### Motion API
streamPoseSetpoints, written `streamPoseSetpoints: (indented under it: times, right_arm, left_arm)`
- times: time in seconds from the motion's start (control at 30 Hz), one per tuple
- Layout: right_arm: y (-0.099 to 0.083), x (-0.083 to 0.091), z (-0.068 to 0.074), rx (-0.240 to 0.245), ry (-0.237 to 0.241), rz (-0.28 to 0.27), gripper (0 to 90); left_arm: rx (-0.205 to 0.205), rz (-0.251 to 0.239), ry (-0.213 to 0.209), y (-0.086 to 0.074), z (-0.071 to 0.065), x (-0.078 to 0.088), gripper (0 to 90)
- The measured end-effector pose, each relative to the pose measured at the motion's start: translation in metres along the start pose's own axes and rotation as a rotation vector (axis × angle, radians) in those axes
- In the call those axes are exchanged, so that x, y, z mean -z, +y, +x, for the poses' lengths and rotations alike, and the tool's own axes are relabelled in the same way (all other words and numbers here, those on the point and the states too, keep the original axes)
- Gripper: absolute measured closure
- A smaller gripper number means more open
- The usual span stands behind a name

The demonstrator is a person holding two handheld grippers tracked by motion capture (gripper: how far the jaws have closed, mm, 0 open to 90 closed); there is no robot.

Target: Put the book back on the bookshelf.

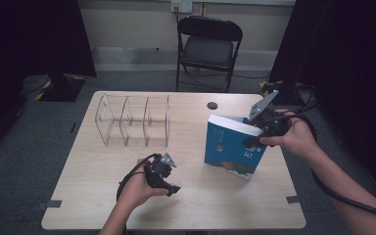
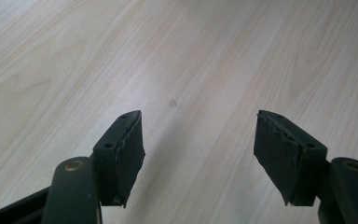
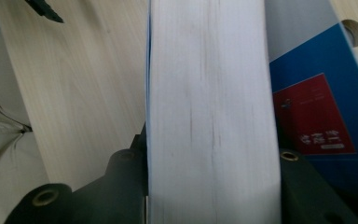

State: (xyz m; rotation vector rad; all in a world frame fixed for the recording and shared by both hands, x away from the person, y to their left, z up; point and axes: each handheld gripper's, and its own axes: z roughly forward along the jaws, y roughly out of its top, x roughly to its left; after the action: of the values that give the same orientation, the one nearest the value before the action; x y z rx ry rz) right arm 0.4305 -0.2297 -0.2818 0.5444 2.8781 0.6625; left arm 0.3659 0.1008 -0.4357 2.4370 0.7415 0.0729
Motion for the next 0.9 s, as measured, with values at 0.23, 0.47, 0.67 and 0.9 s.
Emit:
streamPoseSetpoints:
  times: [0.23,0.47,0.67,0.9]
  right_arm:
    - [0.005,0.006,0.024,0.036,0.072,-0.052,61.8]
    - [-0.003,0.004,0.034,0.071,0.101,-0.065,61.3]
    - [-0.013,0.004,0.032,0.069,0.088,-0.070,61.0]
    - [-0.020,0.003,0.028,0.081,0.079,-0.090,60.6]
  left_arm:
    - [0.005,-0.017,0.010,0.001,-0.001,0.006,33.6]
    - [0.002,-0.034,0.007,0.001,-0.002,0.008,33.1]
    - [0.007,-0.027,-0.007,0.003,-0.001,0.006,32.1]
    - [-0.007,-0.024,-0.011,0.005,-0.003,0.000,32.1]
